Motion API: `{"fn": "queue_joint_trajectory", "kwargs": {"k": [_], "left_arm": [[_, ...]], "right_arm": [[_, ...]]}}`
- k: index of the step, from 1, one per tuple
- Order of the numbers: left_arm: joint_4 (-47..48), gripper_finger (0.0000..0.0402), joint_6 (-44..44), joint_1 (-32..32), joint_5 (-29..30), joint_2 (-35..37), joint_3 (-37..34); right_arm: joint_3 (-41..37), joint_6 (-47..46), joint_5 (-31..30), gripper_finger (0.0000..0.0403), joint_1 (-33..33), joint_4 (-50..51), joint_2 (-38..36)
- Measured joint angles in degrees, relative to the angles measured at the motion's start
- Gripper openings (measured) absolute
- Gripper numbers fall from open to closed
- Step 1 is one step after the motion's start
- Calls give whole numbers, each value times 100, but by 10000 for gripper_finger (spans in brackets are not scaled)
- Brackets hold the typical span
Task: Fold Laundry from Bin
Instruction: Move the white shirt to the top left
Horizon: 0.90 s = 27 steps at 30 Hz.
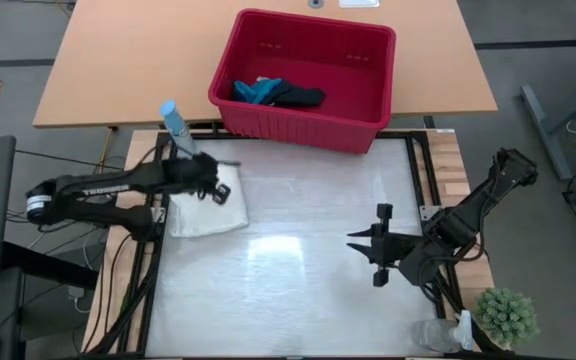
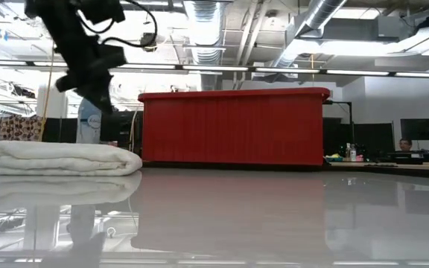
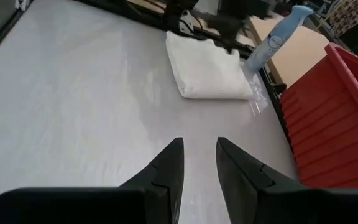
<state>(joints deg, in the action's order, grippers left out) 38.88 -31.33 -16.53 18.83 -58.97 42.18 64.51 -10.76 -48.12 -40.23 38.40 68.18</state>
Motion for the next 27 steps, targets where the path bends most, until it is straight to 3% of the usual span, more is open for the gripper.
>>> {"fn": "queue_joint_trajectory", "kwargs": {"k": [6, 12, 19, 27], "left_arm": [[422, 0, -1815, 1799, 542, -250, -362], [432, 0, -3227, 2906, 725, -812, -598], [618, 0, -3891, 3222, 486, -1533, -749], [1034, 0, -3351, 2796, 841, -2103, -850]], "right_arm": [[0, -38, 1, 118, -33, 173, 0], [0, -130, 8, 118, -30, 194, 0], [0, -190, 22, 118, -113, 194, 4], [0, -291, 21, 118, -111, 193, 7]]}}
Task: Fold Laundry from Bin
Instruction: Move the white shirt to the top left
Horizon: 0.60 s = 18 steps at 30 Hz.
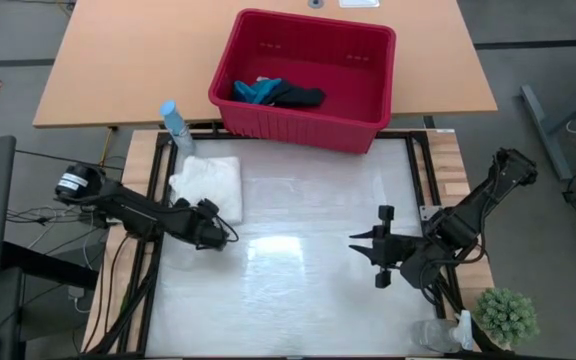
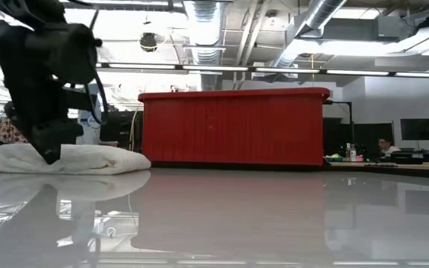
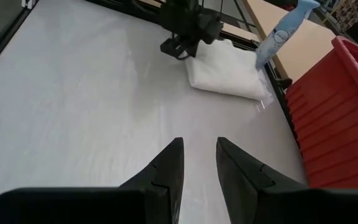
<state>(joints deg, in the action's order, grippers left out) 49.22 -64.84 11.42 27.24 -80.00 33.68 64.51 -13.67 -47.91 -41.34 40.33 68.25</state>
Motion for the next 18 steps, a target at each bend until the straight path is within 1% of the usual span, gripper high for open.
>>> {"fn": "queue_joint_trajectory", "kwargs": {"k": [6, 10, 12, 16, 18], "left_arm": [[99, 0, 405, -580, 211, -57, -12], [-22, 0, 665, -598, 218, 27, 109], [-15, 0, 784, -503, 228, 113, 318], [-40, 0, 1194, -334, 423, 369, 892], [-59, 0, 1432, -271, 519, 534, 1201]], "right_arm": [[0, 0, -2, 118, 0, -3, 0], [0, 0, -47, 118, 21, -28, 0], [0, -22, -288, 118, 73, -76, 2], [0, -457, -1274, 118, 371, -107, 4], [0, -697, -1568, 118, 652, -34, 4]]}}
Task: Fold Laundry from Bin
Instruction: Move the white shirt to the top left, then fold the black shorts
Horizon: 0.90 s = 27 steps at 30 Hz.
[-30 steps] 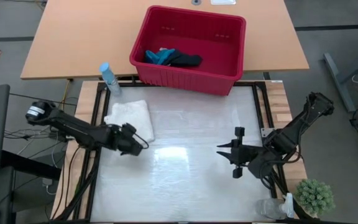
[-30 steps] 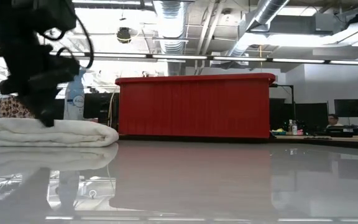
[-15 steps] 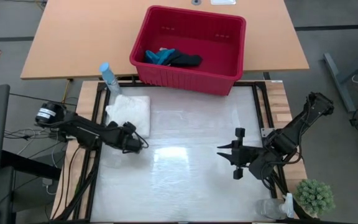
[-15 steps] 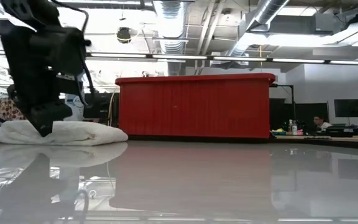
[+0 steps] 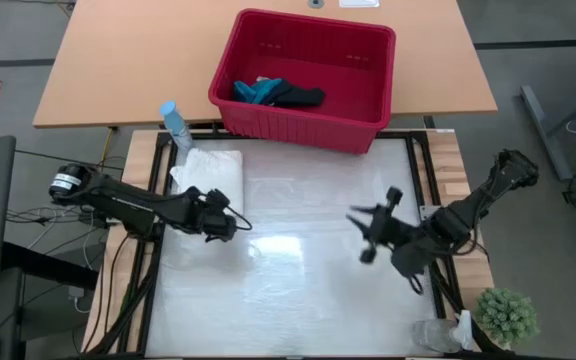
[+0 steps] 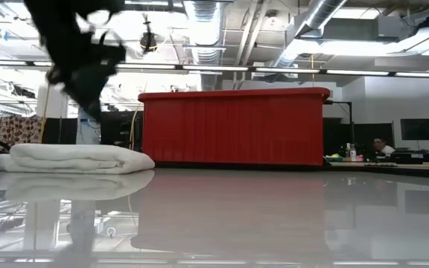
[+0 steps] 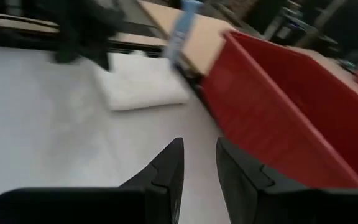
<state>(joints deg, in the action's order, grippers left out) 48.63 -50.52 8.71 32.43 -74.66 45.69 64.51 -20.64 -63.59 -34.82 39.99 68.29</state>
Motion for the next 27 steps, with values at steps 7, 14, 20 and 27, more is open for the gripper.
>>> {"fn": "queue_joint_trajectory", "kwargs": {"k": [7, 14, 20, 27], "left_arm": [[376, 0, 767, 155, 476, 555, 798], [144, 0, 1645, -349, 1962, 1059, 1172], [-2169, 0, 4420, -1535, 1806, 1199, 1183], [-3654, 3, 6757, -3052, -43, 1052, 1185]], "right_arm": [[0, -20, 305, 118, 1398, 85, 39], [0, 669, 319, 118, 2780, -151, 44], [4, 1215, 923, 118, 3839, -409, 356], [4, 2722, 1380, 118, 4495, -956, 880]]}}
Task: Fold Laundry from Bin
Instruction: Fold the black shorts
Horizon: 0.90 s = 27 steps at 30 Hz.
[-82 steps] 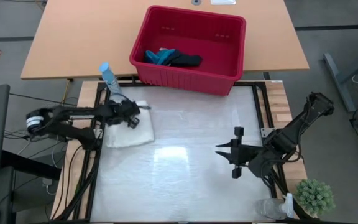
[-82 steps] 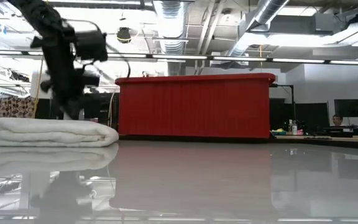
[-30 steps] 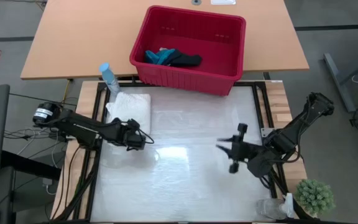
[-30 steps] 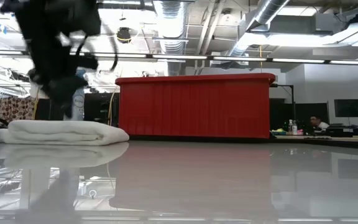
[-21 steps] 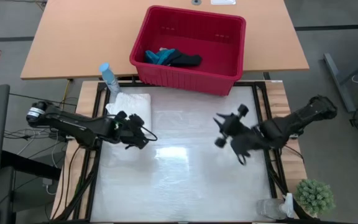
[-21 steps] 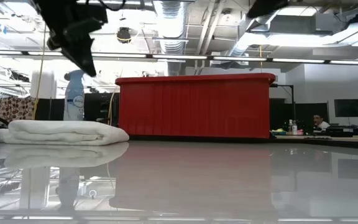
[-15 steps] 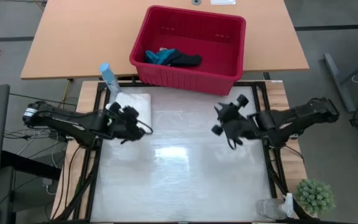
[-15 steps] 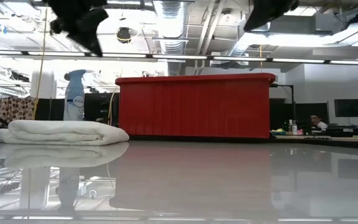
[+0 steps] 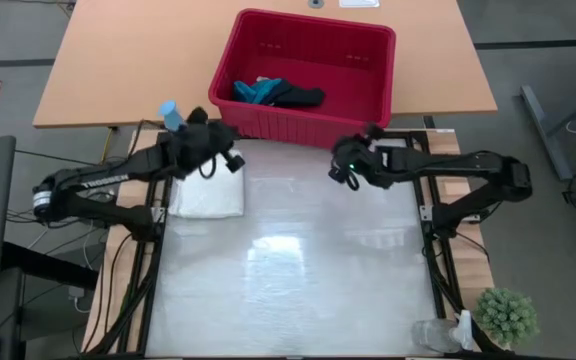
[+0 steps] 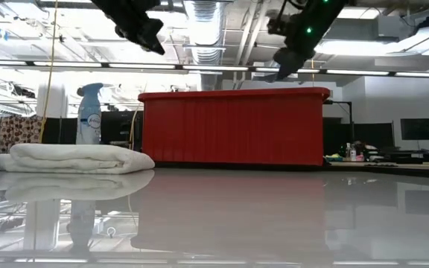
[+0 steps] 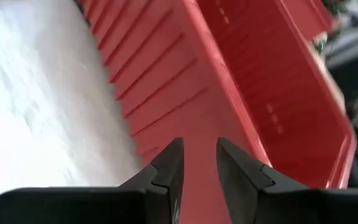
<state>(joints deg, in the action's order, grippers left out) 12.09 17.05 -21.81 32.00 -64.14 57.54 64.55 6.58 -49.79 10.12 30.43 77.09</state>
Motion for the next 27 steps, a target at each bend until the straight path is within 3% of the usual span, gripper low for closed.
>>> {"fn": "queue_joint_trajectory", "kwargs": {"k": [5, 8, 12, 18, 22, 27], "left_arm": [[-444, 31, 974, -936, -869, -14, 0], [-1157, 48, 1215, -1614, -1649, -147, 2], [-1861, 49, 1014, -2434, -2695, -587, 2], [-2727, 29, 906, -2848, -3309, -1687, 114], [-2444, 25, 1061, -2791, -3153, -2422, 625], [-441, 24, 562, -2643, -3136, -2892, 1604]], "right_arm": [[-5, 1668, 13, 118, 66, -1263, 95], [-1, 2168, 232, 118, 295, -2443, 92], [0, 1967, 507, 118, 785, -2963, 98], [0, 1444, 499, 118, 1432, -2748, 321], [0, 1440, 548, 118, 1603, -2435, 512], [-2, 1524, 617, 118, 1499, -1876, 552]]}}
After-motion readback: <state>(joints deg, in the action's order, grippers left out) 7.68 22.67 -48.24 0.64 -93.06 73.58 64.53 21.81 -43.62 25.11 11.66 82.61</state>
